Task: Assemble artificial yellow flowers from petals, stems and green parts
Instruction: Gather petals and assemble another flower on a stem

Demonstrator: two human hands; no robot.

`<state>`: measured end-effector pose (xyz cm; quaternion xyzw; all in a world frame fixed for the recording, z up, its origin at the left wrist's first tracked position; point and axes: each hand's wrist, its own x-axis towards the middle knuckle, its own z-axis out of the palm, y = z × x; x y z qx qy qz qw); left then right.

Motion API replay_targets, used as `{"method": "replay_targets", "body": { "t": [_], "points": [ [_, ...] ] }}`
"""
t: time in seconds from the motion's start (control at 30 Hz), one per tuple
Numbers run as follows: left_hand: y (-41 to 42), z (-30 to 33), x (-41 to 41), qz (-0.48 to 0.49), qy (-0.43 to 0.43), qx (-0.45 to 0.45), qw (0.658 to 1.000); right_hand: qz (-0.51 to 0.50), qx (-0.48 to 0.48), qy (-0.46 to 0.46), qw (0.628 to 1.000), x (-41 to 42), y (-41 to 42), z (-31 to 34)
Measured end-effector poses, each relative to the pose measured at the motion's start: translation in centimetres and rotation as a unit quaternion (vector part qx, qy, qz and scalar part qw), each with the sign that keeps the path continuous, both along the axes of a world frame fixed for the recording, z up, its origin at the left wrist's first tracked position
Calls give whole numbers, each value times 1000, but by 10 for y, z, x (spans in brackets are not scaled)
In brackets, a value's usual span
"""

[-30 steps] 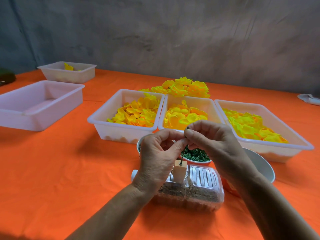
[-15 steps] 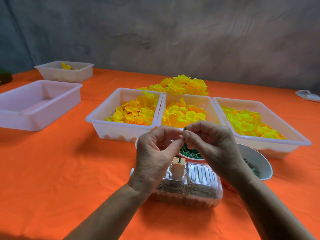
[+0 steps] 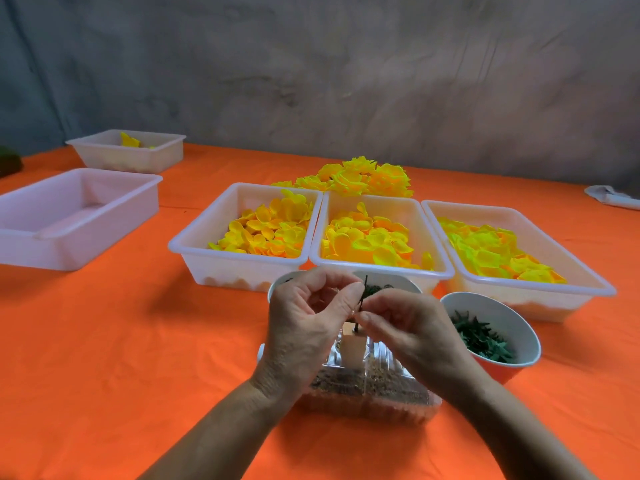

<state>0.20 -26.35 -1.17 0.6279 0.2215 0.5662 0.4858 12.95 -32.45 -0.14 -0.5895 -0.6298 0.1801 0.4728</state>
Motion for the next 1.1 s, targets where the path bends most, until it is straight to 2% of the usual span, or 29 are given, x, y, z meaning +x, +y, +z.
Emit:
{"method": "replay_targets", "body": {
  "t": [0.07,0.23,0.4,0.5,0.63,0.73,0.83,0.93,1.0,1.1],
  "points": [
    [2,-3,0,12,11,-1,1000,5,-2,43,999,0,-3,-3],
    [5,-10,0,-18,41,-9,999,3,11,63,998,0,0,-3],
    [7,-11,2,-25,54,-14,998,4,35,35,999,3,2,-1],
    [12,-11,-1,-32,66,-25,997,19,17,51,998,6,7,-1],
    [25,-14,-7,-3,86,-28,996,68,-29,86,994,11,11,2],
    [45,-16,-11,55,142,-12,988,87,-59,122,987,13,12,3],
    [76,-14,-14,138,242,44,960,106,-84,141,981,18,13,4],
    [122,-8,-17,205,377,103,897,121,-110,164,973,21,14,7],
    [155,-4,-19,222,454,106,856,148,-126,176,965,23,15,9],
    [200,0,-24,206,544,62,811,199,-149,204,947,28,19,11]
  ]
}}
